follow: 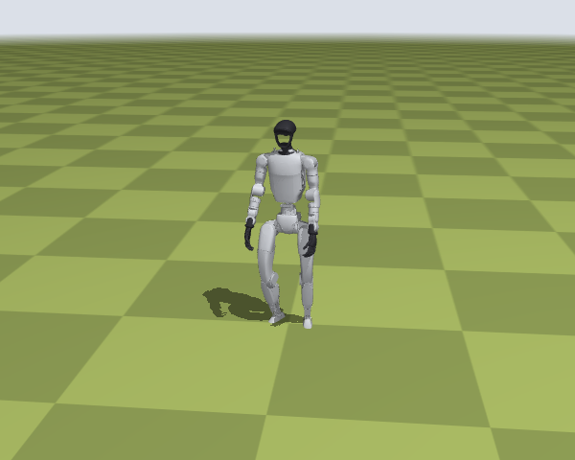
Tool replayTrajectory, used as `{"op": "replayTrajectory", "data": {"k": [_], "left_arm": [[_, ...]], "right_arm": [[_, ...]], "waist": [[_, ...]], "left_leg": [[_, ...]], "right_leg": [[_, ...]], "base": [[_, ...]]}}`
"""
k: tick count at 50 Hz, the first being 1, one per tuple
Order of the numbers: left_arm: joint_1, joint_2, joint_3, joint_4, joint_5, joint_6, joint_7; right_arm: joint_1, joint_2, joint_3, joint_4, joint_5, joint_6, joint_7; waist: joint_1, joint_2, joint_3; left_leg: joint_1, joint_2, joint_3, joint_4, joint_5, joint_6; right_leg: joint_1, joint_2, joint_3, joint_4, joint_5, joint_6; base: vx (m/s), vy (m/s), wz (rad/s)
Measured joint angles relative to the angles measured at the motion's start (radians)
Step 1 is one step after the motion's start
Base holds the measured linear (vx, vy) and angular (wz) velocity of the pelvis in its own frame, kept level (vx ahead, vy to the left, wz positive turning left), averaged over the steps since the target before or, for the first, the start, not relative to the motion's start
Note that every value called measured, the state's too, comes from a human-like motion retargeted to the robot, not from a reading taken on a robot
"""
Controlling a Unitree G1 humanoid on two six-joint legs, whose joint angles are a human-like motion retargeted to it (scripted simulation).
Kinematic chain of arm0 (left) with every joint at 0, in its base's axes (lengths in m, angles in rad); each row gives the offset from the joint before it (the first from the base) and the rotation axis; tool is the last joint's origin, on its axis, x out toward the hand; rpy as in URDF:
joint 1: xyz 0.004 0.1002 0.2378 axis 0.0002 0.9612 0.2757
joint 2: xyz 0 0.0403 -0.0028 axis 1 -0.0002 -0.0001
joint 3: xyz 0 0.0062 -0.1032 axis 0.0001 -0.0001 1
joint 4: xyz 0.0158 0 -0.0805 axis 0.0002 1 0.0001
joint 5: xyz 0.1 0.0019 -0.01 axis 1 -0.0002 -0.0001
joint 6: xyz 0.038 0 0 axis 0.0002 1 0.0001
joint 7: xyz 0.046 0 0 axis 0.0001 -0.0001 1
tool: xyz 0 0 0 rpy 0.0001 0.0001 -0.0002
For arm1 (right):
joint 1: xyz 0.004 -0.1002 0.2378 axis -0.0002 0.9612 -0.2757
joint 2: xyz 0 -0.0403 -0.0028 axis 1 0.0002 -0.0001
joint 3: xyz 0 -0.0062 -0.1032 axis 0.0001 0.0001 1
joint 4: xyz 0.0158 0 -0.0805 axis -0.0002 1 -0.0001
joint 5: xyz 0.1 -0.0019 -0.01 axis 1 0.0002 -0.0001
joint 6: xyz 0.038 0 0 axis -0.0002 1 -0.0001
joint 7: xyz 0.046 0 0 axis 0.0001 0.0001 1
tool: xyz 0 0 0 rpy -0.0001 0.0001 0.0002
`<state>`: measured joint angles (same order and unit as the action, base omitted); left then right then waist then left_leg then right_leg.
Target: Walk
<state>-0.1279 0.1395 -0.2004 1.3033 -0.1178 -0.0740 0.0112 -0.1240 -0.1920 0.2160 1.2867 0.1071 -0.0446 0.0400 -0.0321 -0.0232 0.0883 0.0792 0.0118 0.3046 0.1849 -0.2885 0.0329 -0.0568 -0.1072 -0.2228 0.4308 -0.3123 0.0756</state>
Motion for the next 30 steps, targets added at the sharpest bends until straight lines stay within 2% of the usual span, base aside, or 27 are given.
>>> {"op": "replayTrajectory", "data": {"k": [20,24,30], "left_arm": [[-0.017,-0.010,0.022,0.002,-0.030,-0.029,0.020],[-0.025,-0.015,0.021,0.025,-0.046,-0.024,0.025],[-0.039,-0.022,0.021,0.071,-0.063,0.003,0.021]], "right_arm": [[0.006,-0.027,0.005,-0.001,-0.003,-0.023,-0.040],[0.008,-0.019,0.009,0.000,-0.001,-0.021,-0.053],[0.015,-0.007,0.022,-0.007,0.009,-0.015,-0.054]], "waist": [[0.019,0.020,0.021],[0.009,0.004,0.026],[-0.043,-0.050,0.026]], "left_leg": [[-0.100,0.008,-0.024,0.155,-0.095,0.026],[-0.107,-0.029,-0.028,0.147,-0.103,0.041],[-0.086,-0.109,-0.018,0.067,-0.087,0.054]], "right_leg": [[-0.030,-0.018,-0.019,0.029,-0.020,0.007],[-0.108,-0.072,-0.015,0.182,-0.060,-0.005],[-0.317,-0.186,-0.002,0.519,-0.107,-0.051]], "base": [[0.01,0.03,0.05],[0.06,0.09,0.14],[0.12,0.07,0.06]]}}
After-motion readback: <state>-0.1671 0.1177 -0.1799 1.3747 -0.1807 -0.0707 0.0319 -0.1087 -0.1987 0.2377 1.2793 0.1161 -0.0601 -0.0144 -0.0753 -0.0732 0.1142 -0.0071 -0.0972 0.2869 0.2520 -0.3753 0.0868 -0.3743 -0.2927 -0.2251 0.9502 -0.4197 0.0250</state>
